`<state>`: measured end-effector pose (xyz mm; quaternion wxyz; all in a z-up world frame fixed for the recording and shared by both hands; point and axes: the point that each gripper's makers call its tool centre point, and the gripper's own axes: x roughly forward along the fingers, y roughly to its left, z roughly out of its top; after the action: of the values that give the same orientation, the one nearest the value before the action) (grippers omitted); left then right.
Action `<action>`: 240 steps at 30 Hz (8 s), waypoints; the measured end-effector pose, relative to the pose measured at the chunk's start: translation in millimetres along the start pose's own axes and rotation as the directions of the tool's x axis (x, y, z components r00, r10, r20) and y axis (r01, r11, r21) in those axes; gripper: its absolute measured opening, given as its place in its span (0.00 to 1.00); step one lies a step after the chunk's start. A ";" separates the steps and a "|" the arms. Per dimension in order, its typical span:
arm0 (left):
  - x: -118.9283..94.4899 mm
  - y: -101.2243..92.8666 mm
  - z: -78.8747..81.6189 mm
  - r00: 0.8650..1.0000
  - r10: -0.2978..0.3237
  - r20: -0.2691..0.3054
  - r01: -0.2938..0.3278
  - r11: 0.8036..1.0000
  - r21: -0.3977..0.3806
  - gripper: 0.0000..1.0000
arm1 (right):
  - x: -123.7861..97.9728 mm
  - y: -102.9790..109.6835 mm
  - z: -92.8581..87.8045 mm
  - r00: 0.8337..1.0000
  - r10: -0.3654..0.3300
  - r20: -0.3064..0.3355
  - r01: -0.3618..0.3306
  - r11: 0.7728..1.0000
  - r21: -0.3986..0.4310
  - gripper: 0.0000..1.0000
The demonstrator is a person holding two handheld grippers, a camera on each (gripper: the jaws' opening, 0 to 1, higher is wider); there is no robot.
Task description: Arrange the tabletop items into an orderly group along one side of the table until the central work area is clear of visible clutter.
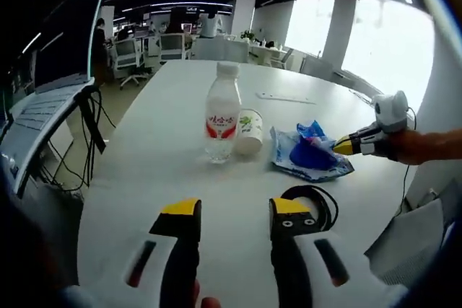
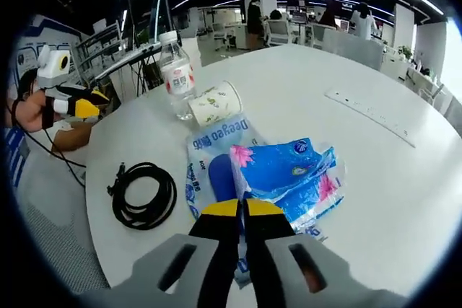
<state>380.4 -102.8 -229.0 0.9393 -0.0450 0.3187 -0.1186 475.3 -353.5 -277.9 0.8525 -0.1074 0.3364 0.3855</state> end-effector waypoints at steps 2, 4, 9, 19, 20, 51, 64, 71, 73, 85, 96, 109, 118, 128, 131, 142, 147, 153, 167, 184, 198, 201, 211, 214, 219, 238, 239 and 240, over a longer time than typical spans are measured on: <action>-0.5 0.0 0.1 1.000 -0.002 0.002 0.002 1.000 0.002 0.37 | -2.6 -2.6 0.8 1.000 -0.005 0.004 0.005 1.000 0.001 0.00; -1.4 0.6 0.6 1.000 -0.002 0.005 0.002 1.000 0.002 0.37 | -7.0 -5.8 1.4 1.000 -0.017 0.008 0.017 1.000 0.001 0.00; -4.0 1.3 1.9 1.000 -0.001 0.010 0.001 1.000 0.003 0.37 | -18.4 -16.3 0.7 0.999 -0.048 0.017 0.048 0.999 0.011 0.00; -3.8 -4.9 11.4 0.999 -0.014 0.029 0.014 1.000 0.011 0.38 | -43.4 -42.4 -0.2 0.993 -0.110 0.040 0.108 0.993 0.044 0.00; -3.7 -6.6 12.6 0.999 -0.017 0.031 0.016 1.000 0.013 0.38 | -46.1 -45.2 -0.4 0.992 -0.117 0.043 0.115 0.992 0.047 0.00; 2.9 -19.8 22.4 0.999 -0.024 0.043 0.022 0.999 0.043 0.37 | -105.7 -120.8 -48.9 0.954 -0.296 0.034 0.278 0.924 0.262 0.00; -5.4 -18.3 13.3 0.999 -0.004 0.039 0.003 1.000 0.027 0.36 | -77.3 -104.1 -58.1 0.963 -0.267 -0.025 0.264 0.926 0.270 0.00; -10.1 -14.1 11.1 0.999 0.009 0.038 -0.010 1.000 0.019 0.36 | -57.6 -94.4 -69.0 0.967 -0.241 -0.079 0.253 0.932 0.259 0.03; -11.1 -12.3 10.3 0.999 0.012 0.037 -0.013 1.000 0.017 0.36 | -55.2 -93.3 -69.9 0.968 -0.239 -0.082 0.252 0.934 0.254 0.04; -12.4 -6.8 4.4 0.999 0.032 0.023 -0.032 0.999 0.011 0.36 | -59.9 -89.7 -69.3 0.970 -0.231 -0.069 0.241 0.940 0.243 0.07; -8.2 -15.0 2.4 1.000 0.018 0.022 -0.018 1.000 0.000 0.37 | -83.4 -97.6 -75.1 0.966 -0.255 -0.029 0.254 0.933 0.256 0.10; -6.9 -19.8 1.5 1.000 0.020 0.017 -0.020 1.000 -0.001 0.37 | -109.8 -134.0 -87.8 0.948 -0.315 -0.042 0.314 0.907 0.279 0.10; -10.2 -22.2 0.9 0.999 0.034 0.014 -0.034 0.999 -0.002 0.37 | -115.2 -169.2 -85.1 0.938 -0.343 -0.055 0.345 0.904 0.252 0.10; -17.1 -19.3 0.2 0.998 0.067 0.016 -0.067 0.998 -0.022 0.37 | -110.2 -203.7 -86.2 0.933 -0.351 -0.085 0.361 0.906 0.220 0.10; -19.1 -18.5 0.0 0.997 0.081 0.015 -0.081 0.996 -0.022 0.37 | -107.0 -213.3 -86.7 0.932 -0.349 -0.096 0.362 0.906 0.221 0.11; -25.7 -17.4 2.5 0.991 0.128 0.026 -0.127 0.991 -0.047 0.37 | -84.9 -220.2 -92.3 0.947 -0.279 -0.158 0.303 0.940 0.155 0.17; -27.9 -17.9 1.8 0.990 0.141 0.024 -0.139 0.989 -0.053 0.36 | -80.3 -215.3 -90.3 0.952 -0.255 -0.172 0.275 0.955 0.109 0.06; -27.7 -18.9 2.0 0.989 0.147 0.026 -0.145 0.988 -0.059 0.36 | -85.5 -211.3 -88.7 0.944 -0.274 -0.186 0.294 0.952 0.091 0.01; -22.7 -21.7 13.5 0.992 0.118 0.049 -0.116 0.992 -0.045 0.36 | -110.8 -207.6 -104.4 0.911 -0.348 -0.223 0.388 0.905 0.173 0.00; -35.7 -22.4 4.3 0.995 0.085 0.055 -0.084 0.996 -0.030 0.35 | -133.6 -172.4 -137.7 0.914 -0.331 -0.236 0.384 0.892 0.237 0.03; -46.4 -19.7 -0.2 0.995 0.085 0.060 -0.082 0.996 -0.043 0.35 | -127.7 -158.4 -148.7 0.922 -0.290 -0.255 0.356 0.894 0.272 0.05; -48.4 -20.4 -0.7 0.994 0.087 0.061 -0.085 0.996 -0.040 0.35 | -126.3 -161.6 -148.3 0.916 -0.300 -0.266 0.370 0.888 0.274 0.05; -51.4 -16.9 -6.8 0.993 0.100 0.060 -0.096 0.993 -0.063 0.35 | -118.4 -163.0 -137.7 0.913 -0.315 -0.260 0.390 0.861 0.328 0.00; -51.5 -16.5 -7.6 0.993 0.102 0.060 -0.098 0.993 -0.069 0.35 | -113.1 -161.3 -135.8 0.910 -0.319 -0.266 0.401 0.840 0.364 0.00; -51.7 -15.3 -8.6 0.993 0.105 0.057 -0.101 0.992 -0.069 0.35 | -107.0 -160.9 -130.2 0.908 -0.327 -0.263 0.409 0.830 0.378 0.00; -40.8 -15.7 -2.7 0.995 0.090 0.046 -0.087 0.995 -0.055 0.35 | -122.9 -155.9 -112.4 0.892 -0.376 -0.252 0.452 0.760 0.467 0.00; -40.3 -16.2 -2.4 0.995 0.087 0.046 -0.084 0.995 -0.054 0.35 | -122.7 -154.6 -112.9 0.893 -0.372 -0.255 0.450 0.764 0.463 0.00; -39.2 -16.3 -2.2 0.995 0.084 0.044 -0.082 0.995 -0.052 0.35 | -122.9 -153.8 -113.0 0.893 -0.371 -0.254 0.449 0.766 0.461 0.00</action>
<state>345.7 -108.7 -205.1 0.9491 -0.0580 0.3015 -0.0704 473.5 -579.9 -293.8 0.8860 0.0218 0.4565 0.0780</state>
